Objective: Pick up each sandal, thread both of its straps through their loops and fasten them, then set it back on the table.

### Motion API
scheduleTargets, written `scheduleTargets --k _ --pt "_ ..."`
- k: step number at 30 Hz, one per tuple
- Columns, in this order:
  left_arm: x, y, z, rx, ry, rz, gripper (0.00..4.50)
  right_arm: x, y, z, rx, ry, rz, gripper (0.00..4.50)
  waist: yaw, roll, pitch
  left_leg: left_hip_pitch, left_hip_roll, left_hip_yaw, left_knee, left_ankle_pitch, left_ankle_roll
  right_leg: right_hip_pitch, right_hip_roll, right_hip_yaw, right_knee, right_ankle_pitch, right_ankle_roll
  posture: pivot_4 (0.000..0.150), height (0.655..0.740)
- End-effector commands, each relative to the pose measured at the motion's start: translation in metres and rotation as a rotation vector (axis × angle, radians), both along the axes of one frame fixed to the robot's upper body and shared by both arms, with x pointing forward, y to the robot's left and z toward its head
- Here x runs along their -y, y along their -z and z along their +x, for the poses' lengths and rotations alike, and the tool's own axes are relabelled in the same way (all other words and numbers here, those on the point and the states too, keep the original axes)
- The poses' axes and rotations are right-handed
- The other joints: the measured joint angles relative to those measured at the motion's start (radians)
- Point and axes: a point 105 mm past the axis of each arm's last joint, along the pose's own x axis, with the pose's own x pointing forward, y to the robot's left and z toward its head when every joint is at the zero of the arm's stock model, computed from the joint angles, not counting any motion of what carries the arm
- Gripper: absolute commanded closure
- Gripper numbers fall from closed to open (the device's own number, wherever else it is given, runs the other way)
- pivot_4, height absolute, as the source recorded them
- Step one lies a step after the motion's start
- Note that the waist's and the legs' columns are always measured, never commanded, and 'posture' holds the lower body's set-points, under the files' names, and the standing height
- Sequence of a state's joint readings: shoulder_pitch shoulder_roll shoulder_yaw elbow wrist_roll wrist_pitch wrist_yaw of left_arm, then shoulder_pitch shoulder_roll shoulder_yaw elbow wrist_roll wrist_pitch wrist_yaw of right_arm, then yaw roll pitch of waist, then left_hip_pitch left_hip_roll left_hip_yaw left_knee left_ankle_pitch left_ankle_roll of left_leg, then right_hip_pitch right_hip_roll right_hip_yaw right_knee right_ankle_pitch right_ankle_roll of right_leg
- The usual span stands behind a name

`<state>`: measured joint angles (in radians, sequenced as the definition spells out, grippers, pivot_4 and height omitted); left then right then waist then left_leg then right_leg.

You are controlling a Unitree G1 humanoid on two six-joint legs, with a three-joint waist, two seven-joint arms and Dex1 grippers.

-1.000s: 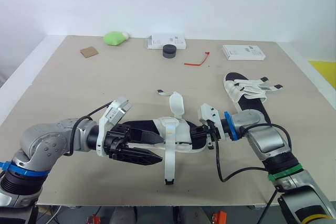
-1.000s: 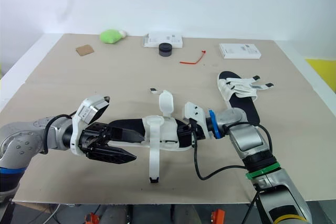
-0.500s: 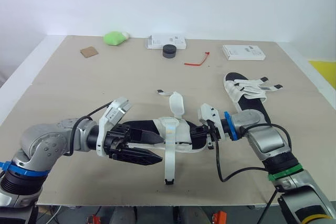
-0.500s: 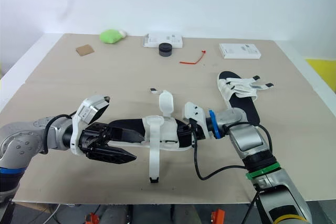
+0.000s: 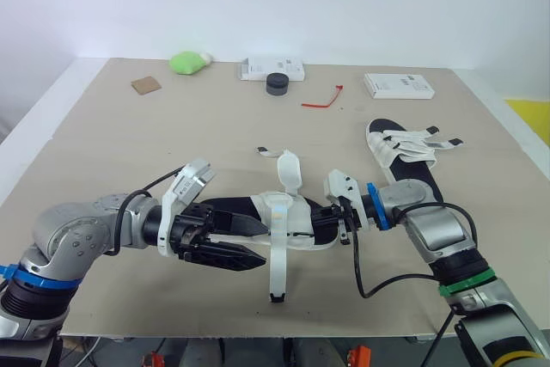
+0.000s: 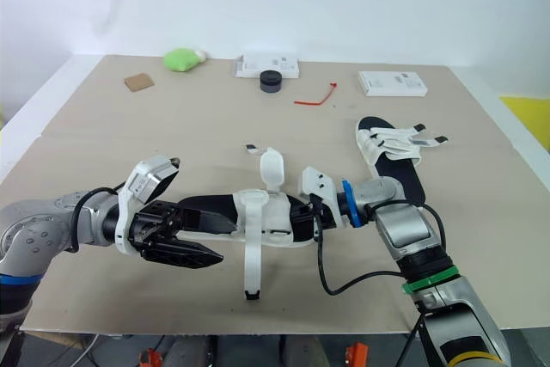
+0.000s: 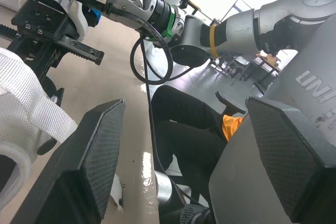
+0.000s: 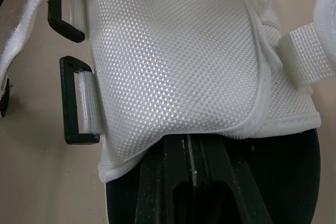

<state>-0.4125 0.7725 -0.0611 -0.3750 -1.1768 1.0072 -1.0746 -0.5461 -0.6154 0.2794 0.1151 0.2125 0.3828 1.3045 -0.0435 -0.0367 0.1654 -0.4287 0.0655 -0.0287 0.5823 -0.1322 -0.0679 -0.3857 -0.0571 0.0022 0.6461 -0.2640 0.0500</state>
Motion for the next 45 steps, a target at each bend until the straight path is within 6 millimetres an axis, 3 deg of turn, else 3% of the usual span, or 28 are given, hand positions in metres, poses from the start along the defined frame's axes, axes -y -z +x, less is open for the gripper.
scheduleTargets --k 1,29,30,31,33,36,45 --pt "0.001 -0.011 -0.004 0.060 0.016 -0.014 0.72 0.015 0.041 -0.005 -0.125 0.076 -0.117 4.50 0.000 0.000 0.000 0.000 0.000 0.000 0.000 0.000 0.000 0.000 0.000 0.000 0.000 0.000 0.000 0.150 0.7400" --pt "0.001 -0.011 -0.004 0.060 0.016 -0.014 0.72 0.015 0.041 -0.005 -0.125 0.076 -0.117 4.50 0.000 0.000 0.000 0.000 0.000 0.000 0.000 0.000 0.000 0.000 0.000 0.000 0.000 0.000 0.000 0.150 0.7400" --pt "-0.008 0.032 0.030 -0.026 -0.225 0.095 0.72 0.013 0.039 -0.010 -0.141 0.069 -0.098 4.50 0.000 0.000 -0.001 0.000 0.000 0.000 0.000 0.000 0.000 0.000 0.000 0.000 0.000 0.000 0.000 0.150 0.7400" --pt "-0.016 0.066 0.046 -0.083 -0.372 0.180 0.72 0.010 0.039 -0.014 -0.152 0.061 -0.084 4.50 0.001 0.004 -0.005 0.000 0.000 0.000 0.000 0.000 0.000 0.000 0.000 0.000 0.000 0.000 0.000 0.150 0.7400" --pt "-0.027 0.103 0.056 -0.132 -0.507 0.276 0.72 0.006 0.038 -0.019 -0.163 0.055 -0.070 4.50 0.001 0.011 -0.010 0.004 -0.002 0.002 0.001 -0.001 0.000 0.004 -0.001 0.002 0.000 0.000 0.001 0.150 0.7400" --pt "-0.026 0.104 0.058 -0.120 -0.514 0.269 0.72 0.006 0.038 -0.020 -0.164 0.060 -0.070 4.50 0.014 0.004 -0.016 0.006 -0.001 0.001 0.000 -0.003 0.001 0.005 0.001 0.005 0.000 -0.003 0.001 0.150 0.7400" --pt "-0.025 0.105 0.058 -0.114 -0.515 0.270 0.72 0.006 0.037 -0.020 -0.165 0.064 -0.071 4.50 0.019 0.014 -0.023 0.008 -0.001 0.002 0.001 -0.005 -0.004 0.006 0.000 0.005 0.000 -0.004 0.001 0.150 0.7400"
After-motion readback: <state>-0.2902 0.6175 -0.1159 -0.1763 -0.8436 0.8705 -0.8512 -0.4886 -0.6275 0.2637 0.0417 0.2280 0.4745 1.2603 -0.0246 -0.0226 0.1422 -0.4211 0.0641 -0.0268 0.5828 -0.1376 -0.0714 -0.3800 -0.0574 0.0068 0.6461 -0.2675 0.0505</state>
